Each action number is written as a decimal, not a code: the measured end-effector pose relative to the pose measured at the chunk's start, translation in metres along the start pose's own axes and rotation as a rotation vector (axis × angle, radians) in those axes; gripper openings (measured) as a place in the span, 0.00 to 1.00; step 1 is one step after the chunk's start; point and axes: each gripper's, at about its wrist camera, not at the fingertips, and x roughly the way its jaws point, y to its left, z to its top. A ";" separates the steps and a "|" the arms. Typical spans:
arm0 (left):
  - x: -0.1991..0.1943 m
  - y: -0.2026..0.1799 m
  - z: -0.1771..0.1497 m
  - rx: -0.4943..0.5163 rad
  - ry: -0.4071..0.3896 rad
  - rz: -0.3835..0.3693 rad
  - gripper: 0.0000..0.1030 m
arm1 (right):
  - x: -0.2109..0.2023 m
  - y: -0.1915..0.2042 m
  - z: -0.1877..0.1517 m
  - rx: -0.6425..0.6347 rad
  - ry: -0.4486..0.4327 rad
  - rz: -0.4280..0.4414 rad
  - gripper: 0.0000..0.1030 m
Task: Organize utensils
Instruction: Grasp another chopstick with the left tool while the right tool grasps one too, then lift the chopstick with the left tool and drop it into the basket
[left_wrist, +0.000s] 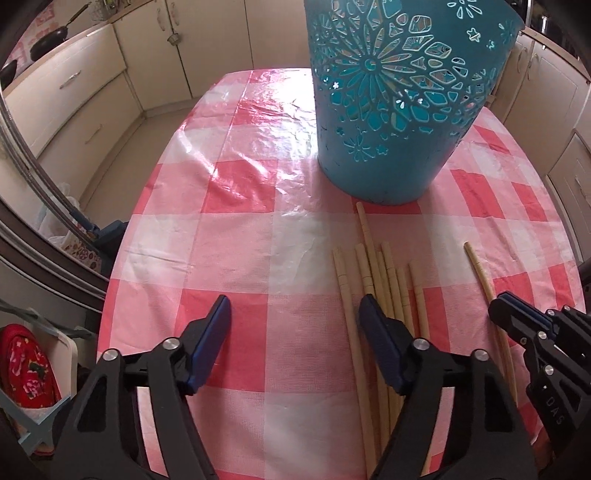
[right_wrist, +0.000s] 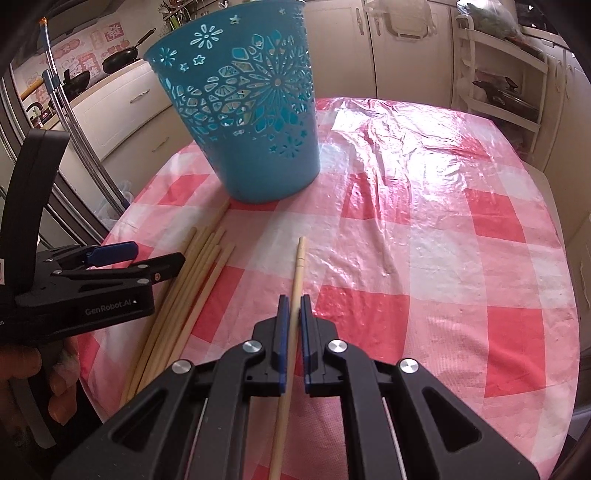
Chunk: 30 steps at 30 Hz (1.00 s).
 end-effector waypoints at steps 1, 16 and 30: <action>0.000 -0.003 0.001 0.014 -0.002 -0.014 0.47 | 0.001 0.000 0.001 -0.003 0.002 -0.002 0.07; -0.101 0.059 0.041 -0.124 -0.046 -0.337 0.05 | 0.003 -0.007 0.002 0.017 -0.019 0.025 0.07; -0.231 0.016 0.149 -0.079 -0.604 -0.312 0.05 | 0.002 -0.011 0.001 0.042 -0.028 0.047 0.07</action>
